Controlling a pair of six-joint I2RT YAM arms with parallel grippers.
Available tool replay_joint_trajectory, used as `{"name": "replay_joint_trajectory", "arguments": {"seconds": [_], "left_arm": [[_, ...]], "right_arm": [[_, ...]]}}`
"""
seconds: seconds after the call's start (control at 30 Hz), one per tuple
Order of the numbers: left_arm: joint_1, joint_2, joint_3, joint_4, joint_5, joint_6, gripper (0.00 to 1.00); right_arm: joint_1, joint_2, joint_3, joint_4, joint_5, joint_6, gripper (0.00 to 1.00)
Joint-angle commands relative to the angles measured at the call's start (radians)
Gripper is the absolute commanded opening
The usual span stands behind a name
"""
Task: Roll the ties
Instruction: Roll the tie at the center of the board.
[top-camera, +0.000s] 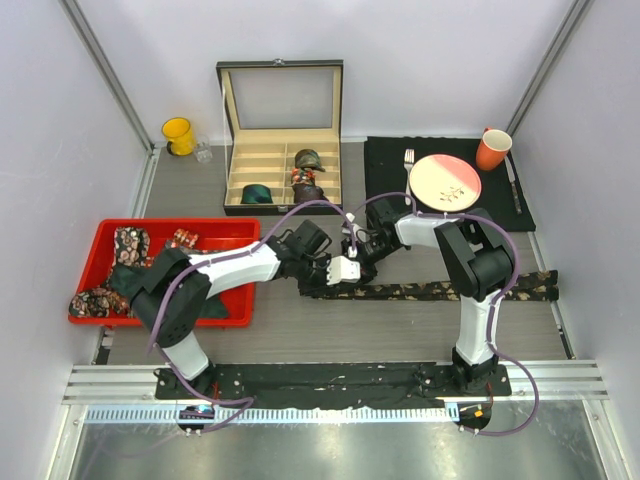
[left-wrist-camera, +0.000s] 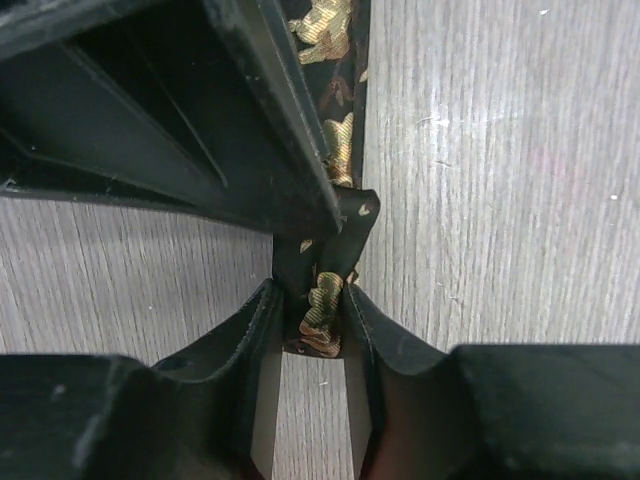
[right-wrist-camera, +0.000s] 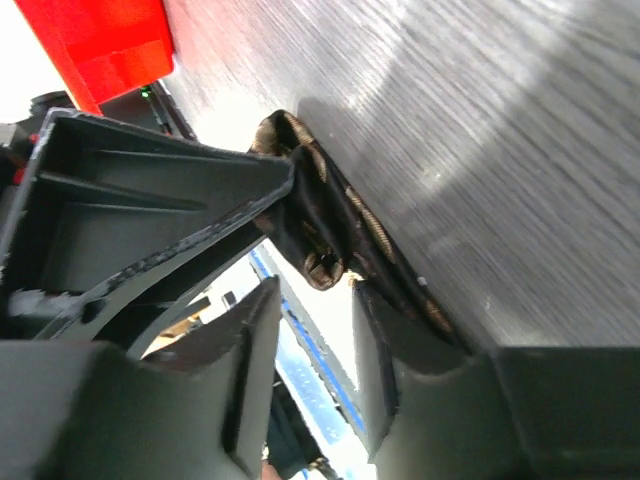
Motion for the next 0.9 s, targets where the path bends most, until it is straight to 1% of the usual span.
{"name": "replay_joint_trajectory", "arguments": {"seconds": [0.0,0.17,0.3,0.37,0.4,0.47,0.53,0.67,0.7,0.73,0.77,0.8,0.83,0.87], "left_arm": [[-0.003,0.009,0.038,0.025,-0.039,-0.02,0.3],[-0.003,0.003,0.029,0.048,-0.046,-0.039,0.29],[-0.004,-0.006,0.021,0.061,-0.049,-0.05,0.28],[-0.004,-0.005,0.023,0.061,-0.044,-0.051,0.28],[-0.004,-0.005,0.024,0.061,-0.044,-0.051,0.28],[-0.004,-0.003,0.027,0.059,-0.047,-0.053,0.28],[-0.004,0.0,0.029,0.058,-0.043,-0.056,0.28],[-0.003,-0.003,0.032,0.058,-0.032,-0.063,0.29],[-0.003,-0.005,0.032,0.053,-0.03,-0.065,0.3],[-0.003,-0.006,0.033,0.05,-0.03,-0.065,0.31],[-0.001,-0.011,0.033,0.047,-0.032,-0.062,0.37],[-0.003,-0.014,0.03,0.041,-0.032,-0.054,0.4],[0.002,-0.028,0.027,0.038,-0.03,-0.051,0.44],[0.003,-0.034,0.024,0.035,-0.018,-0.048,0.5]], "right_arm": [[-0.002,-0.055,0.018,0.0,-0.05,0.018,0.52],[-0.004,-0.045,0.023,0.005,-0.056,0.047,0.58],[-0.002,-0.028,0.029,0.036,-0.073,0.078,0.57],[0.0,-0.016,0.029,0.054,-0.097,0.089,0.45],[0.0,-0.011,0.029,0.065,-0.108,0.089,0.42],[-0.002,-0.008,0.029,0.068,-0.115,0.087,0.38],[-0.002,-0.012,0.023,0.071,-0.113,0.084,0.38],[-0.004,-0.011,0.018,0.065,-0.098,0.075,0.25],[-0.002,-0.005,0.021,0.053,-0.089,0.069,0.15],[-0.002,0.0,0.024,0.042,-0.081,0.06,0.1],[-0.002,0.003,0.032,0.025,-0.072,0.032,0.05],[-0.005,0.011,0.034,-0.002,-0.064,0.02,0.01],[-0.007,0.014,0.035,-0.015,-0.047,0.008,0.01],[-0.008,0.017,0.034,-0.019,-0.042,-0.005,0.01]]}}
